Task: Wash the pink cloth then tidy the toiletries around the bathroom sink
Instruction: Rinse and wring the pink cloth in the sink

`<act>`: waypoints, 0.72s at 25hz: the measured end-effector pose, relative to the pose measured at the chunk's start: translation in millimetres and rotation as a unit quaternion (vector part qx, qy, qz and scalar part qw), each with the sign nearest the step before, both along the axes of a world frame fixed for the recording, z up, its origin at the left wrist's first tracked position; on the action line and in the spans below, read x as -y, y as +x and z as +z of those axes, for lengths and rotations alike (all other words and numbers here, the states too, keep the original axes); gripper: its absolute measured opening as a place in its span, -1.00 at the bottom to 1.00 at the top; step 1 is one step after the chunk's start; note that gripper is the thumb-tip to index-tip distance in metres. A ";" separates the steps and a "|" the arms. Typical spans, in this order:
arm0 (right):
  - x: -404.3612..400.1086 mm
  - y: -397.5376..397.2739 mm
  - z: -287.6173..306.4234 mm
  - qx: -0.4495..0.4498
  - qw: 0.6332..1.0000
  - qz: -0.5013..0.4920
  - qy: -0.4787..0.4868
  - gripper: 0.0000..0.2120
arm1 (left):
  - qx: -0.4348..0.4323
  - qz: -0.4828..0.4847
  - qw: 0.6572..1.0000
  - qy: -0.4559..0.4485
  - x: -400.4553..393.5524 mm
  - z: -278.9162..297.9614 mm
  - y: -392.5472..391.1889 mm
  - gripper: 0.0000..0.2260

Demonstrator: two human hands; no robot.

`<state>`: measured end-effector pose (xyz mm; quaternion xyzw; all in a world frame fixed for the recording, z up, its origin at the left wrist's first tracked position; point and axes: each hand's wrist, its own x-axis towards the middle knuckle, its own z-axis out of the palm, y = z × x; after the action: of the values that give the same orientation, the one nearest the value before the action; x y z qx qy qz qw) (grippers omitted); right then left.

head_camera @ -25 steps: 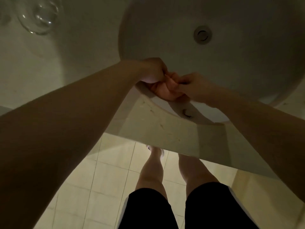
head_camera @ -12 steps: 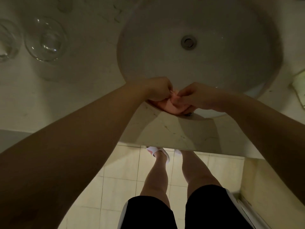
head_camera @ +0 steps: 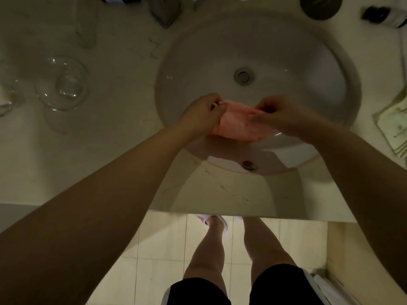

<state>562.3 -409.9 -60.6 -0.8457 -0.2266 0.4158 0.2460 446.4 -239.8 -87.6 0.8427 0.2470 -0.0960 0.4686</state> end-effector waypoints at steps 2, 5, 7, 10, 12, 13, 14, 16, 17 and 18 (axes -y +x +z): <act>-0.7 16.8 6.1 -0.014 0.997 -0.043 0.058 -0.86 | 0.034 0.054 0.997 -0.038 0.3 5.5 12.4 -0.90; -1.8 35.6 18.9 -0.032 0.996 -0.034 0.081 -0.90 | 0.062 0.119 0.984 -0.116 1.3 12.8 25.6 -0.81; -2.8 47.1 20.7 -0.012 0.998 -0.018 0.064 -0.81 | 0.075 0.144 0.975 -0.151 2.3 12.8 31.7 -0.80; -2.2 57.9 10.6 0.026 0.997 -0.013 0.071 -0.85 | 0.073 0.138 0.977 -0.147 3.1 3.2 34.9 -0.87; 3.2 53.1 -3.0 0.036 0.998 0.036 0.043 -0.86 | 0.022 0.098 0.988 -0.114 5.8 -4.3 32.7 -0.90; 8.2 45.9 -13.3 0.034 0.996 0.074 0.020 -0.84 | -0.019 0.073 0.991 -0.107 9.2 -7.7 30.0 -0.88; 13.2 37.7 -22.6 0.020 0.993 0.116 -0.007 -0.81 | -0.069 0.041 0.991 -0.109 14.6 -10.2 27.1 -0.85; 21.5 25.0 -38.6 -0.028 0.983 0.170 -0.062 -0.80 | -0.176 -0.034 0.980 -0.091 28.4 -16.9 22.7 -0.75; 24.0 22.6 -44.0 -0.045 0.984 0.155 -0.074 -0.81 | -0.201 -0.060 0.976 -0.058 33.7 -21.8 20.9 -0.73; 24.5 24.4 -49.4 -0.047 0.989 0.120 -0.071 -0.79 | -0.195 -0.063 0.978 -0.026 36.3 -26.5 19.8 -0.72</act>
<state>586.7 -434.4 -110.0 -0.8072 -0.2847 0.4965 0.1444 466.3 -276.1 -114.1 0.8093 0.2777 -0.2941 0.4259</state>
